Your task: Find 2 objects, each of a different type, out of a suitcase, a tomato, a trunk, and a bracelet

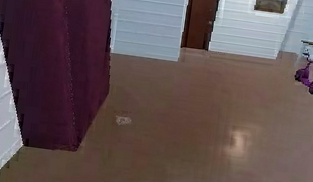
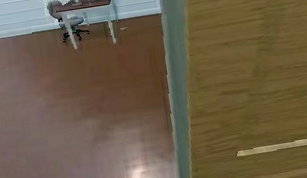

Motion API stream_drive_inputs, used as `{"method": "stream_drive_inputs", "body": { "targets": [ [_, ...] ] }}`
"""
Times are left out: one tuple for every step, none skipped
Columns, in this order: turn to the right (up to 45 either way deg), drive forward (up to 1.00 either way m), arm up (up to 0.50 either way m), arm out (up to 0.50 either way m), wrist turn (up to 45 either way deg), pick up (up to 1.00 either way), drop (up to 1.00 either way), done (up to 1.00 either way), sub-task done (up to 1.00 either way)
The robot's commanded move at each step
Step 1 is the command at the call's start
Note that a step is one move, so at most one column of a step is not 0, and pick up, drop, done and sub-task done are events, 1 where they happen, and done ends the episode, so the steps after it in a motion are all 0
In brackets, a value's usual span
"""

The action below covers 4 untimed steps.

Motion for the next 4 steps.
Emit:
{"method": "stream_drive_inputs", "body": {
  "targets": [
    [45.0, 0.0, 0.0, 0.0, 0.0, 0.0, 0.0, 0.0, 0.0],
    [15.0, 0.0, 0.0, 0.0, 0.0, 0.0, 0.0, 0.0, 0.0],
    [0.0, 0.9, 0.0, 0.0, 0.0, 0.0, 0.0, 0.0, 0.0],
    [45.0, 0.0, 0.0, 0.0, 0.0, 0.0, 0.0, 0.0, 0.0]
  ]
}}
